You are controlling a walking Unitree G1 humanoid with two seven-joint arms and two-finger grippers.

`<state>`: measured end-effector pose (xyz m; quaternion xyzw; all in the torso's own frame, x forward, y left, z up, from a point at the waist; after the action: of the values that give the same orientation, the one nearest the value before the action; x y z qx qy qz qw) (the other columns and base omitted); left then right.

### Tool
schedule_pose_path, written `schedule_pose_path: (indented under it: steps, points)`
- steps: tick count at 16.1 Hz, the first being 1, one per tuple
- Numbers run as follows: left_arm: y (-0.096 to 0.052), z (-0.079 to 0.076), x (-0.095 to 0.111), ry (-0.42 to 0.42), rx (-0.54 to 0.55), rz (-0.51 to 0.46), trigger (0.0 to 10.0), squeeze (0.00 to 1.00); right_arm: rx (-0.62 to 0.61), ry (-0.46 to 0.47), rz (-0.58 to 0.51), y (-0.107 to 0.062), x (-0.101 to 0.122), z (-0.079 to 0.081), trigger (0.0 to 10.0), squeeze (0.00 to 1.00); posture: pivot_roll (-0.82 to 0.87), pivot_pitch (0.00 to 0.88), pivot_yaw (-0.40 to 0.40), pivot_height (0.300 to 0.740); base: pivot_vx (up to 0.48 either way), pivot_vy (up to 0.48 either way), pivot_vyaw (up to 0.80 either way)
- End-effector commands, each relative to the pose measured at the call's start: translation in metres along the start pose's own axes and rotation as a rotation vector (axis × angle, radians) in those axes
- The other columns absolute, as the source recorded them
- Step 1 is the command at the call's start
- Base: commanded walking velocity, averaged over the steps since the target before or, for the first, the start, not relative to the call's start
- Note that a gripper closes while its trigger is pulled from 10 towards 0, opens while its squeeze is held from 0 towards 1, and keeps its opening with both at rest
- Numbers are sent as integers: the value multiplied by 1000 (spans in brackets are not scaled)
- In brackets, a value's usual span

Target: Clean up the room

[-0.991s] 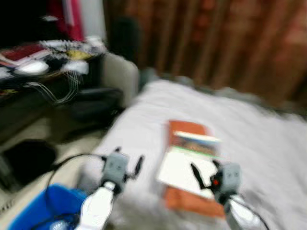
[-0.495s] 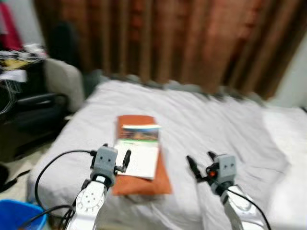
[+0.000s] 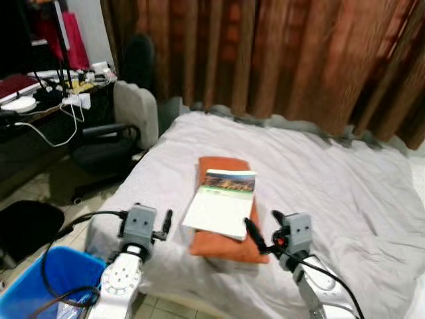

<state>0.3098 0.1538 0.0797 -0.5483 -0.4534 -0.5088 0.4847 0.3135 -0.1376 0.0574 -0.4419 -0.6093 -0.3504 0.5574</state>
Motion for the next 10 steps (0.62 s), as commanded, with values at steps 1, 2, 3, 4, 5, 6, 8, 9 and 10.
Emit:
schedule_pose_path:
  steps: [1, 2, 3, 4, 5, 6, 8, 9, 10]
  points:
    - [3, -9, 3, -9, -31, -5, 10000, 0, -22, -6, 3, -2, 1, -10, 10000, 0, 106, 0, -90, 740, 461, 0, 0]
    - [3, -10, 3, -11, -37, -5, 10000, 0, -25, -5, 2, -2, 1, -10, 10000, 0, 106, 0, -90, 740, 461, 0, 0]
    - [4, -10, 3, -11, -40, -5, 10000, 0, -30, -5, 6, -1, 1, -11, 10000, 0, 105, 0, -90, 740, 461, 0, 0]
    - [5, -9, 3, -12, -38, -3, 10000, 0, -31, -9, 13, -1, 0, -12, 10000, 0, 105, 0, -88, 740, 465, 0, -800]
    - [5, -9, 3, -11, -37, -3, 10000, 0, -31, -8, 13, -1, -1, -12, 10000, 0, 106, 0, -87, 740, 461, 0, -800]
    - [5, -9, 3, -10, -37, -2, 10000, 0, -32, -7, 11, -1, -1, -11, 10000, 0, 108, 0, -88, 740, 465, 0, 0]
    - [5, -8, 3, -13, -37, 1, 10000, 0, -24, -11, 9, -1, 0, -10, 10000, 0, 111, 0, -88, 740, 463, 0, 0]
    - [5, -8, 2, -14, -37, 5, 10000, 0, -19, -13, 8, 0, 0, -10, 10000, 0, 114, 0, -89, 740, 458, 0, 0]
    - [4, -8, 2, -11, -39, 7, 10000, 0, -15, -16, 8, 1, 0, -9, 10000, 0, 118, 0, -89, 740, 458, 0, 0]
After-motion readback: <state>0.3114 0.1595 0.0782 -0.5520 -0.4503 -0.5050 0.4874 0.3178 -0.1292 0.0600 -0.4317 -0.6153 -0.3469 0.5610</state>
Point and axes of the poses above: a point about 5 cm out from each wrist's last joint towards the gripper, its own y axis pointing out of the wrist towards the gripper, its own x axis along the axis of the wrist's last joint, z = x × y, the point moved 3 cm from there along y, pointing out of the wrist towards the gripper, and after that the axes turned 13 degrees about -y, right-handed, at the moved point
